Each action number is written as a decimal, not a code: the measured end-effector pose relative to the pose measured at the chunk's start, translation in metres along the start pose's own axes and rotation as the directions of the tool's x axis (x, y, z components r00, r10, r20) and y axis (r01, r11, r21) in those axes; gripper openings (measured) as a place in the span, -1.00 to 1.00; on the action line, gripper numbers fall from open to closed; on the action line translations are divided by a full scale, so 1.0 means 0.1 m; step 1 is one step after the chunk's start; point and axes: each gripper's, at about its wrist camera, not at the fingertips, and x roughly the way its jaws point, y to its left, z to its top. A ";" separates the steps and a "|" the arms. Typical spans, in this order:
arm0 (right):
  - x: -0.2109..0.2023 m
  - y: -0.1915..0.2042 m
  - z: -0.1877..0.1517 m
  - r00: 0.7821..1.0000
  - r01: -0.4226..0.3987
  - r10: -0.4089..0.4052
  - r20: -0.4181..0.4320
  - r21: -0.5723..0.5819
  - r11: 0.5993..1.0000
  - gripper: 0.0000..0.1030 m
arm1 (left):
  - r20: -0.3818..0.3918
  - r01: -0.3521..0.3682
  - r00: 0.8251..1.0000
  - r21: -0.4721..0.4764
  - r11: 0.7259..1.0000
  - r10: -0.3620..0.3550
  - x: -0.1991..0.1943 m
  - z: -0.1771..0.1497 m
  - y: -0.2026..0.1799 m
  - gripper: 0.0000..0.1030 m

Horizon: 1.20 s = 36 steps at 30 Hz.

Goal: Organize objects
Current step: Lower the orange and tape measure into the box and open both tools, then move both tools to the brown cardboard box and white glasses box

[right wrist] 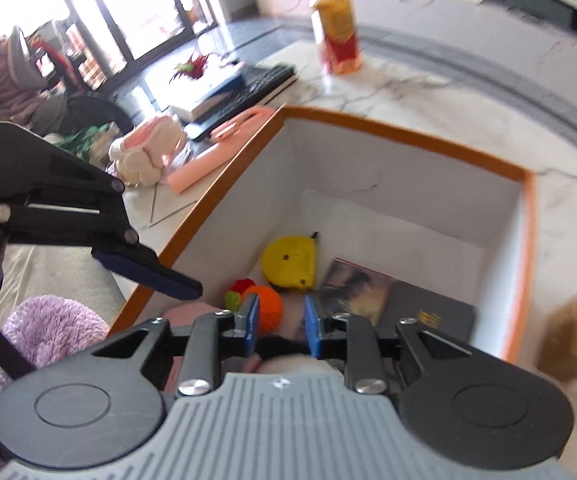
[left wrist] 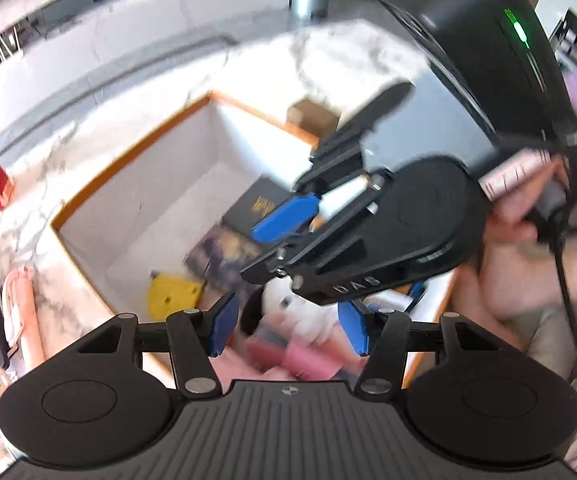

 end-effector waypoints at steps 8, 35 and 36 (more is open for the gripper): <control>-0.82 -0.19 -0.59 0.957 0.171 -0.195 0.215 0.123 0.978 -0.22 | 0.135 -0.002 0.991 0.018 1.000 -0.001 -0.01 0.18 -0.53 0.27; -0.61 -1.99 -1.18 0.904 0.411 -0.427 -0.015 -0.244 0.878 0.39 | -0.071 -0.094 0.995 -0.453 0.886 0.069 2.00 1.78 -0.17 0.65; -0.56 -2.01 -1.10 0.905 0.401 -0.425 -0.025 -0.284 0.871 0.45 | -0.089 -0.092 0.994 -0.462 0.882 0.057 2.08 1.78 -0.13 0.65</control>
